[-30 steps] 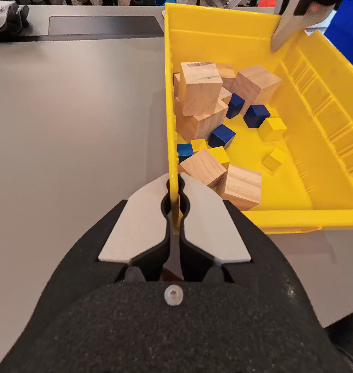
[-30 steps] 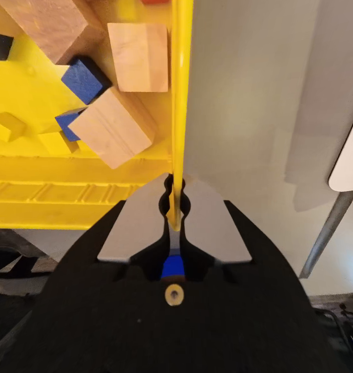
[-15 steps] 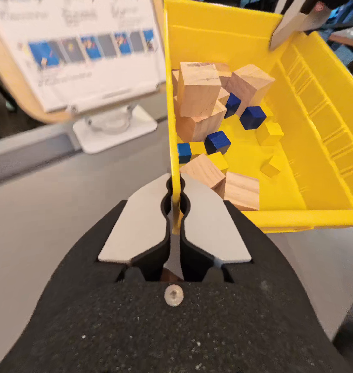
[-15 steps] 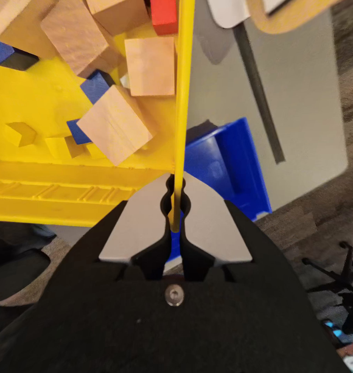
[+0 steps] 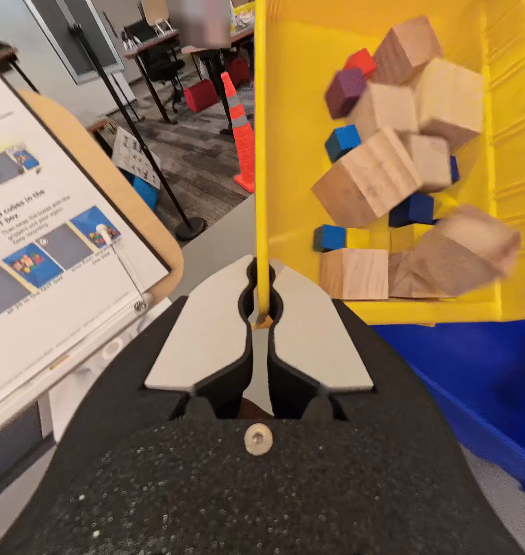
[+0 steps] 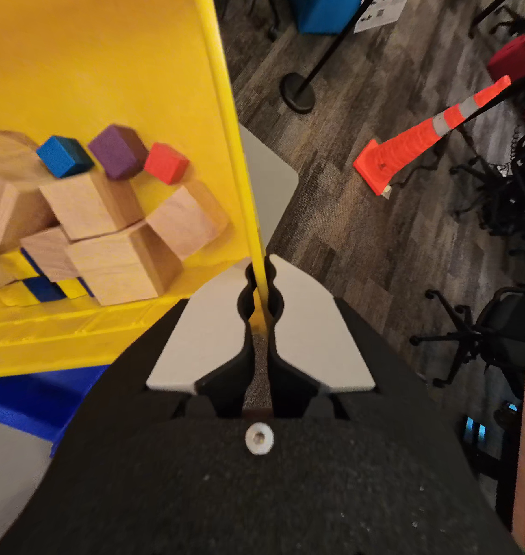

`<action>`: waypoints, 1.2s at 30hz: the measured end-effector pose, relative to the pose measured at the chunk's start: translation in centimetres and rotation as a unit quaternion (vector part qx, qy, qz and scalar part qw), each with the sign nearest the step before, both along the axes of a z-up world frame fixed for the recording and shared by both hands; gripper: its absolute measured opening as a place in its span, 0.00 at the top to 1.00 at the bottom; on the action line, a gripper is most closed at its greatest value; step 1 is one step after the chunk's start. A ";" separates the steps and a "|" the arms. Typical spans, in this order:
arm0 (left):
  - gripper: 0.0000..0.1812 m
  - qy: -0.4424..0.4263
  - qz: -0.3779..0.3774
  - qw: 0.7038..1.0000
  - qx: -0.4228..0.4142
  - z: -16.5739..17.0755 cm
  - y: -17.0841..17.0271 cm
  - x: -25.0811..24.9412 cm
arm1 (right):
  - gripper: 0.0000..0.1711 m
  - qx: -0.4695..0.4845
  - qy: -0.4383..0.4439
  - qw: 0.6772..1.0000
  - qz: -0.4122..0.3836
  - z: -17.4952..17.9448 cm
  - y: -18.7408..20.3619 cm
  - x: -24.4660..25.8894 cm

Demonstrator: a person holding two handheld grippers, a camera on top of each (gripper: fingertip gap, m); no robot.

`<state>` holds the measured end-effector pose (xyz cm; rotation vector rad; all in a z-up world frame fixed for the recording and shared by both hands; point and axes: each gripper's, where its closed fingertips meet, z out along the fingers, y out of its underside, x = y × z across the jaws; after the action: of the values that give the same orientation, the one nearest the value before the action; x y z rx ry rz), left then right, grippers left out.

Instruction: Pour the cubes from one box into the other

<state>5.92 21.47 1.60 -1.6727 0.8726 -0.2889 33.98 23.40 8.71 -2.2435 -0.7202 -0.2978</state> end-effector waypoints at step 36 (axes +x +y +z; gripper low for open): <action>0.98 -0.052 0.103 0.959 0.260 -2.6 3.5 2.5 | 0.96 0.482 -0.098 0.869 -0.055 1.9 -7.2 0.3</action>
<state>8.39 24.99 -0.99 -1.2293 0.6211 0.0020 34.24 16.16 10.59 -1.2962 -0.3913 -0.7595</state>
